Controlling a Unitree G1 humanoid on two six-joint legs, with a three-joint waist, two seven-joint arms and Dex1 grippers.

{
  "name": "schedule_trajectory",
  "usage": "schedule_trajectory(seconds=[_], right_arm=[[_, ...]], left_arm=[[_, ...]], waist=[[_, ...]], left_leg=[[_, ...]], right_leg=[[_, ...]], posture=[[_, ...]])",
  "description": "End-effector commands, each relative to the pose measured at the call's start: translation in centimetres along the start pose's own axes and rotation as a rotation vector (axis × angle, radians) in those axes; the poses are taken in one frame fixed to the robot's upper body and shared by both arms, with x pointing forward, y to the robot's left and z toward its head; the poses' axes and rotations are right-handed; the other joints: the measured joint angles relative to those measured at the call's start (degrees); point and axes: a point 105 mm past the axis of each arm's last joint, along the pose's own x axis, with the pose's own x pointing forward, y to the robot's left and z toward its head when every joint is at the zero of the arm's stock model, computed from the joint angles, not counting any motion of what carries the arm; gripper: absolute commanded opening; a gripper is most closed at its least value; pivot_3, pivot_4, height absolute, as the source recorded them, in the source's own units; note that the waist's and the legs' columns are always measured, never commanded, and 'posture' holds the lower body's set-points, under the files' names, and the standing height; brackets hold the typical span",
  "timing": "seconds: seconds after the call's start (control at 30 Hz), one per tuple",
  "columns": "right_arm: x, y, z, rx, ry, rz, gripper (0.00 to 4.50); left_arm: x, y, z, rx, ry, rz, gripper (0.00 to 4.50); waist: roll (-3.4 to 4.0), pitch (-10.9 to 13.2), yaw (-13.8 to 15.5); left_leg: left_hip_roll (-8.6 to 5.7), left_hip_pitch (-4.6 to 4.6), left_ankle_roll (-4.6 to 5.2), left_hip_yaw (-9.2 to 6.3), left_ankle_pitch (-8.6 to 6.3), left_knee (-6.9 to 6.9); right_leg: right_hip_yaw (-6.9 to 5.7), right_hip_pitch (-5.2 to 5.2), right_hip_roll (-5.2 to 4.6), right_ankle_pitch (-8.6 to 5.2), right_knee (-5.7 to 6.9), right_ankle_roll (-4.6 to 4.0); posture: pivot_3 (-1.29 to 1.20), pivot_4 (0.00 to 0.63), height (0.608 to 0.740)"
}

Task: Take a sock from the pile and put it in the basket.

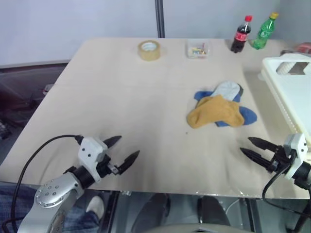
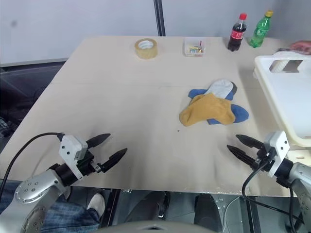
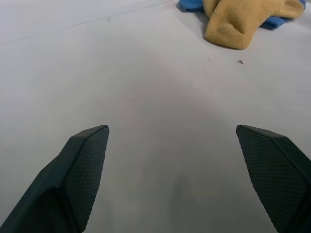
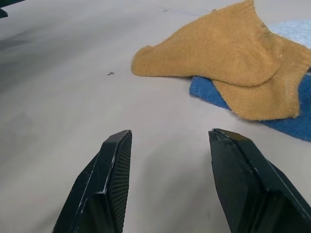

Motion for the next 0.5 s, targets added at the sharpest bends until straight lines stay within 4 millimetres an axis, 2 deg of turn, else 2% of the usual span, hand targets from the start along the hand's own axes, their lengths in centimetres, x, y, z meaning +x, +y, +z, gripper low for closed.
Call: schedule_trajectory(seconds=[0.03,0.13,0.5], right_arm=[[-1.47,0.13,0.88,-0.056,-0.016,-0.033,2.60],[-2.36,0.14,0.57,-0.064,-0.006,-0.061,2.60],[-1.91,-0.03,0.66,-0.074,-0.018,-0.051,2.60]], left_arm=[[-0.09,0.23,0.99,0.039,-0.030,-0.017,4.50],[0.28,0.55,1.18,0.036,-0.044,-0.034,4.50],[0.40,0.45,1.12,0.029,-0.052,-0.036,4.50]], waist=[[0.00,0.00,0.04],[-0.01,-0.01,0.74],[-0.05,-0.03,0.00]], left_leg=[[0.00,0.00,0.00,0.00,0.00,0.00],[-0.01,-0.04,0.00,-0.06,0.00,-0.01],[0.02,0.04,0.01,0.05,-0.01,-0.01]], right_leg=[[0.00,0.00,0.00,0.00,0.00,0.00],[-0.07,0.00,-0.01,0.00,-0.04,-0.01],[0.05,0.01,0.02,0.00,-0.02,0.00]], posture=[[0.00,0.150,0.740],[0.00,0.150,0.740],[0.00,0.150,0.740]])
